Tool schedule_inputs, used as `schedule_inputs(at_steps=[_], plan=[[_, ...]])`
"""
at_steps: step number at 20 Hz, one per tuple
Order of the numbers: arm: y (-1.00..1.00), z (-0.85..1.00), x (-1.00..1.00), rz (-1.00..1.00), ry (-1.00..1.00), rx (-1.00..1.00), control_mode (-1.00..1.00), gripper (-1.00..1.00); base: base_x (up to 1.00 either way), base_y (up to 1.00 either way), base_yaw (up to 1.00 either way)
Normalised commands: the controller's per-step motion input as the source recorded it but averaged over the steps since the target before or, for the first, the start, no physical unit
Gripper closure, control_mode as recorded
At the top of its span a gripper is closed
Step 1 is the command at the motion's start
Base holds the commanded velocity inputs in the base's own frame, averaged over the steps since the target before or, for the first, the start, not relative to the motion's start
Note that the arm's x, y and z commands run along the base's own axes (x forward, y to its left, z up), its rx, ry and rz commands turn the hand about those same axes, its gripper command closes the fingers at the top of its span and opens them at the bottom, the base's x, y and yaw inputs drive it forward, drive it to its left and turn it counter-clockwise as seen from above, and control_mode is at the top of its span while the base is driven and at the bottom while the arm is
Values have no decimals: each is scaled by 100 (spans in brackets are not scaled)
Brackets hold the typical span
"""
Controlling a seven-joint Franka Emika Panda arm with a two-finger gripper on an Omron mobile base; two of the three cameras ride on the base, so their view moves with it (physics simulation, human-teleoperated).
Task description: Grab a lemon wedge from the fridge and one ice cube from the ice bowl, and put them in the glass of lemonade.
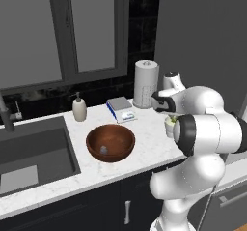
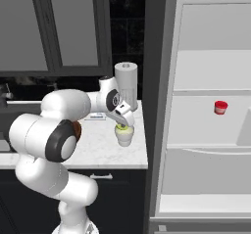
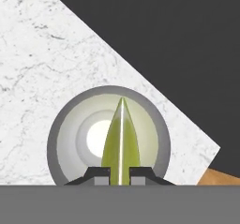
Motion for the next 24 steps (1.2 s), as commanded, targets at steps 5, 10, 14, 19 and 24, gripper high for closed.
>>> schedule_inputs(at_steps=[5, 10, 14, 19, 24], plan=[[0, 0, 0, 0, 0, 0, -100, 100, 0, 0, 0], [0, -3, 0, 0, 0, 0, -100, 100, 0, 0, 0], [0, -14, 0, 0, 0, 0, -100, 100, 0, 0, 0], [0, -12, 2, 0, 0, 0, -100, 100, 0, 0, 0], [0, -9, 8, 0, 0, 0, -100, 100, 0, 0, 0]])
